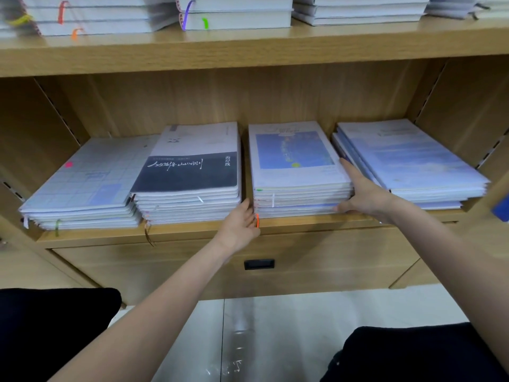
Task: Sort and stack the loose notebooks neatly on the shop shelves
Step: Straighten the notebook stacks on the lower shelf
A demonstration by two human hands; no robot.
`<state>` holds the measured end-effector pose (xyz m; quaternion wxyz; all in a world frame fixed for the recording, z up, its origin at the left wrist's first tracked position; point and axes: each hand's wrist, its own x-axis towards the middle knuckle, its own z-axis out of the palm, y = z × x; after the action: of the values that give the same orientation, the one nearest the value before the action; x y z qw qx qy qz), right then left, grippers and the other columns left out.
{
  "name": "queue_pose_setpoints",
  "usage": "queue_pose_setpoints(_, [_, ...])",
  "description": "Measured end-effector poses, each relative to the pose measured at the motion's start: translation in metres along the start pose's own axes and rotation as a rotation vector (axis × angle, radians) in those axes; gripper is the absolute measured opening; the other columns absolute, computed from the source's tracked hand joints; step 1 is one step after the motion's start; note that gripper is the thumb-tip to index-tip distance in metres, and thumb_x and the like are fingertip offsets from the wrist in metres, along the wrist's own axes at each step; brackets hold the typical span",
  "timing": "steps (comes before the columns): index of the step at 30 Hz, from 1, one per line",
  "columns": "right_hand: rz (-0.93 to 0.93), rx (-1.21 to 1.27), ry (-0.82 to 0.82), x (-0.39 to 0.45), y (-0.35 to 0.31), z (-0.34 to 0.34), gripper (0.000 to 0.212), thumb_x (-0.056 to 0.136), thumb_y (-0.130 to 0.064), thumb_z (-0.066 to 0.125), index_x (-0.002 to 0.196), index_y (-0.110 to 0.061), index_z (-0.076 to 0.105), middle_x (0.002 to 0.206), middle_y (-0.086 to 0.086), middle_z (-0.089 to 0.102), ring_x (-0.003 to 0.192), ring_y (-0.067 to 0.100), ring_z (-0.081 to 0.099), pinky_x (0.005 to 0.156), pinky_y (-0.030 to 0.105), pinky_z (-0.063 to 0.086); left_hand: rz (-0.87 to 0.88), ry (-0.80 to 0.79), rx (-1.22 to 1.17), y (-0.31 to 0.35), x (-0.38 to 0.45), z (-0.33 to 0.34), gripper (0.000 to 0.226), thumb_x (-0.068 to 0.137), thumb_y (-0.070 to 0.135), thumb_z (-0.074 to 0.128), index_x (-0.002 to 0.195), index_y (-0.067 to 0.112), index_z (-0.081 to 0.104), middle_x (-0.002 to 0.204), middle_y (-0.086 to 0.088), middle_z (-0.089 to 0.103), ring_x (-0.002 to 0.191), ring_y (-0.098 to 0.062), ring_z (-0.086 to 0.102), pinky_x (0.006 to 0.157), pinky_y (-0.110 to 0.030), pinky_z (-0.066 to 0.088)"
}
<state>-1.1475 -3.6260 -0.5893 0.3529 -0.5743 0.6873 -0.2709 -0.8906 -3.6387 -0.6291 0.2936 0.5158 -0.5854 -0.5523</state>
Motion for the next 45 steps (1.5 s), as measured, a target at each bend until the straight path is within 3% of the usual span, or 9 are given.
queue_pose_setpoints(3, [-0.013, -0.135, 0.064, -0.003, 0.0, 0.003, 0.108, 0.074, 0.003, 0.074, 0.15, -0.031, 0.004, 0.116, -0.004, 0.045, 0.1, 0.022, 0.05, 0.088, 0.032, 0.045, 0.051, 0.067, 0.145, -0.003, 0.002, 0.001, 0.06, 0.087, -0.021, 0.036, 0.143, -0.003, 0.024, 0.145, -0.018, 0.037, 0.133, -0.025, 0.039, 0.085, -0.005, 0.038])
queue_pose_setpoints(6, [-0.023, -0.23, 0.115, -0.004, 0.001, 0.007, 0.106, 0.076, 0.002, 0.072, 0.151, -0.029, 0.002, 0.077, -0.003, 0.049, 0.08, 0.023, 0.053, 0.074, 0.03, 0.042, 0.128, 0.161, 0.263, -0.004, 0.004, 0.002, 0.044, 0.088, -0.014, 0.045, 0.13, -0.005, 0.045, 0.13, -0.017, 0.055, 0.12, -0.024, 0.054, 0.091, -0.013, 0.037])
queue_pose_setpoints(8, [-0.025, -0.28, 0.144, -0.005, 0.001, 0.01, 0.106, 0.076, 0.001, 0.072, 0.151, -0.028, 0.002, 0.07, -0.002, 0.045, 0.077, 0.023, 0.052, 0.072, 0.031, 0.041, 0.151, 0.194, 0.299, -0.004, 0.005, 0.004, 0.038, 0.087, -0.012, 0.048, 0.124, -0.004, 0.052, 0.121, -0.014, 0.061, 0.115, -0.023, 0.058, 0.092, -0.015, 0.039])
queue_pose_setpoints(14, [-0.052, -0.337, 0.178, -0.005, 0.001, 0.012, 0.103, 0.077, 0.001, 0.072, 0.151, -0.026, 0.004, 0.086, 0.008, 0.052, 0.08, 0.023, 0.051, 0.074, 0.03, 0.042, 0.233, 0.292, 0.459, -0.011, 0.012, 0.005, 0.027, 0.085, -0.007, 0.053, 0.11, -0.002, 0.063, 0.106, -0.016, 0.069, 0.102, -0.029, 0.063, 0.094, -0.037, 0.048])
queue_pose_setpoints(25, [-0.075, -0.38, 0.218, -0.001, 0.01, 0.013, 0.102, 0.079, -0.005, 0.071, 0.15, -0.032, 0.002, 0.115, 0.019, 0.058, 0.1, 0.032, 0.057, 0.089, 0.044, 0.049, 0.282, 0.401, 0.596, -0.009, 0.016, 0.009, 0.017, 0.085, -0.001, 0.059, 0.098, 0.004, 0.069, 0.096, -0.01, 0.072, 0.094, -0.024, 0.066, 0.089, -0.036, 0.051])
queue_pose_setpoints(29, [-0.071, -0.38, 0.231, -0.002, 0.01, 0.014, 0.1, 0.081, -0.005, 0.07, 0.149, -0.034, 0.002, 0.112, 0.019, 0.058, 0.097, 0.031, 0.058, 0.088, 0.045, 0.049, 0.293, 0.403, 0.663, -0.009, 0.013, 0.011, 0.016, 0.087, 0.002, 0.057, 0.099, 0.006, 0.067, 0.094, -0.008, 0.071, 0.091, -0.023, 0.066, 0.084, -0.036, 0.051])
queue_pose_setpoints(36, [-0.102, -0.399, 0.196, -0.012, 0.005, 0.009, 0.097, 0.08, -0.003, 0.069, 0.15, -0.025, 0.006, 0.102, 0.018, 0.062, 0.09, 0.028, 0.06, 0.084, 0.04, 0.049, 0.308, 0.38, 0.468, 0.004, -0.007, 0.003, 0.027, 0.089, 0.002, 0.053, 0.115, 0.003, 0.063, 0.104, -0.008, 0.07, 0.099, -0.019, 0.065, 0.094, -0.031, 0.048])
queue_pose_setpoints(41, [-0.153, -0.24, 0.293, -0.035, -0.001, -0.017, 0.09, 0.076, -0.001, 0.073, 0.147, -0.02, 0.021, 0.128, 0.018, 0.056, 0.108, 0.029, 0.062, 0.088, 0.026, 0.042, 0.464, 0.477, 0.283, 0.023, -0.033, 0.017, 0.027, 0.092, 0.008, 0.052, 0.116, 0.006, 0.063, 0.105, -0.003, 0.069, 0.095, -0.012, 0.065, 0.092, -0.021, 0.047])
queue_pose_setpoints(45, [-0.182, -0.039, 0.408, -0.055, 0.002, -0.039, 0.077, 0.081, 0.001, 0.068, 0.144, -0.015, 0.028, 0.131, 0.018, 0.053, 0.109, 0.026, 0.06, 0.093, 0.032, 0.045, 0.527, 0.278, 0.363, 0.045, -0.038, 0.046, 0.044, 0.092, 0.008, 0.051, 0.135, 0.011, 0.047, 0.132, -0.004, 0.056, 0.118, -0.018, 0.056, 0.101, -0.025, 0.041])
